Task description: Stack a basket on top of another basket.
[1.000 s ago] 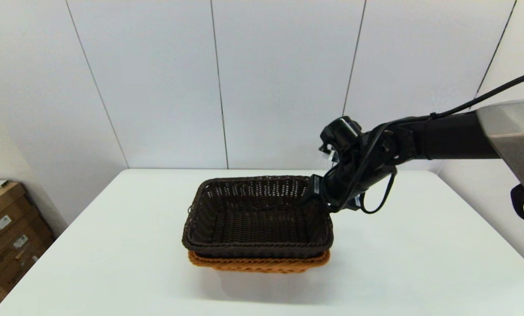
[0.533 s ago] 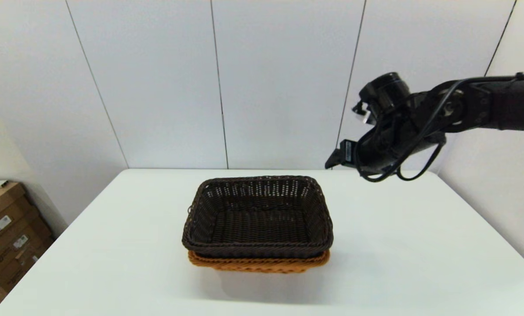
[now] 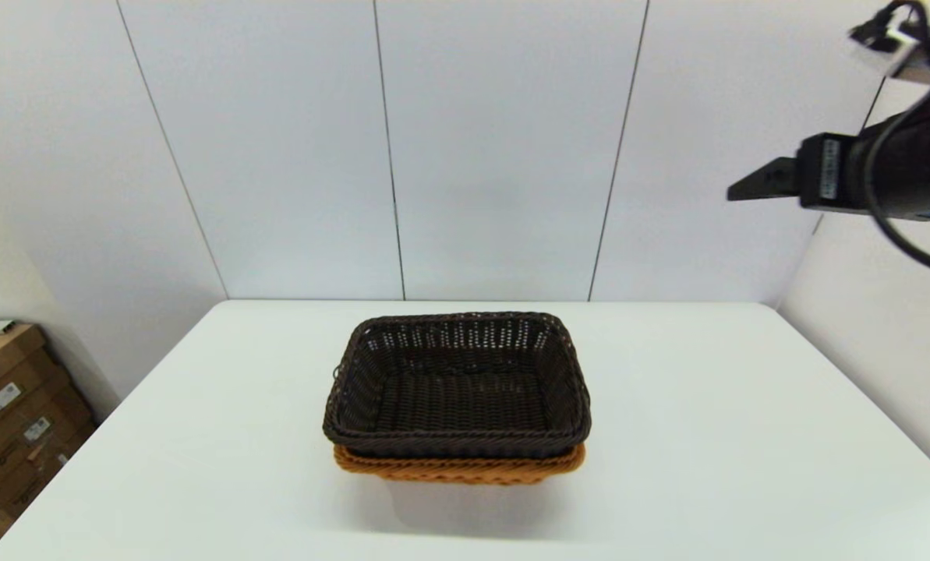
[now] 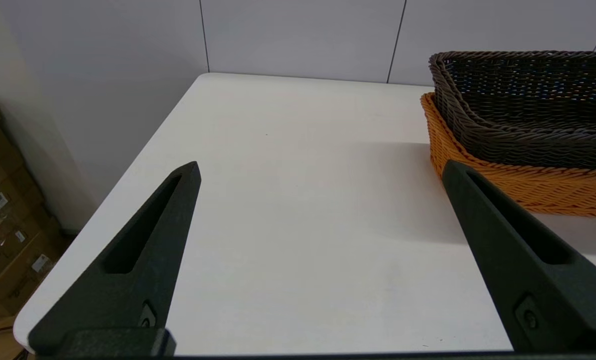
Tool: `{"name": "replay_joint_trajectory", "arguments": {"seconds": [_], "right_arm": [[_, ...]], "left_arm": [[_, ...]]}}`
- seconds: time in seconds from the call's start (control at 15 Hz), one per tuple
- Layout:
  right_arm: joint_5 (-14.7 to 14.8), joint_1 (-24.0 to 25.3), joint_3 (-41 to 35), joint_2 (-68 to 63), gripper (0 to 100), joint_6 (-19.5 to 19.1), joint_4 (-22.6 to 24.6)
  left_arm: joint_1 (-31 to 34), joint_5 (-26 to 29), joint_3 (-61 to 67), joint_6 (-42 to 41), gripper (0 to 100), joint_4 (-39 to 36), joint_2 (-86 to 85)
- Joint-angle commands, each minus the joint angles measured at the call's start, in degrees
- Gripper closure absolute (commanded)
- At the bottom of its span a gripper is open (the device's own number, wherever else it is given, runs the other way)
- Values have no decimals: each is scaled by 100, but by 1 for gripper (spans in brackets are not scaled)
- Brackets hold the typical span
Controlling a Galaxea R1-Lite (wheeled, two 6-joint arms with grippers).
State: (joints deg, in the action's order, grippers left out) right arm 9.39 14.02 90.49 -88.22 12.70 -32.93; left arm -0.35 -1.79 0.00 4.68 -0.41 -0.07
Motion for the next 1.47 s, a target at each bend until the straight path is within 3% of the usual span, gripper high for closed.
{"name": "replay_joint_trajectory", "arguments": {"seconds": [0.07, 0.4, 0.67, 1.07, 1.13, 1.4, 1.47], "right_arm": [[450, -224, -1833, 3004, 0, -479, -117], [819, -251, -3626, 5210, 0, -523, -179], [872, -989, -4602, 6397, 0, -585, -135], [784, -1393, -5744, 8453, 0, -1411, -12], [661, -1384, -6096, 8752, 0, -1710, 313], [-438, -1384, -8478, 8831, 0, -2993, 3310], [-605, -1384, -8838, 8831, 0, -3090, 3618]], "left_arm": [[0, -5, 0, 6, 0, -2, -1], [0, -5, 0, 6, 0, -2, -1], [0, -5, 0, 6, 0, -2, -1], [0, -5, 0, -2, 0, -2, -1], [0, -5, 0, 6, 0, -2, -1], [0, -5, 0, 6, 0, -2, -1], [0, -5, 0, 6, 0, -2, -1]]}}
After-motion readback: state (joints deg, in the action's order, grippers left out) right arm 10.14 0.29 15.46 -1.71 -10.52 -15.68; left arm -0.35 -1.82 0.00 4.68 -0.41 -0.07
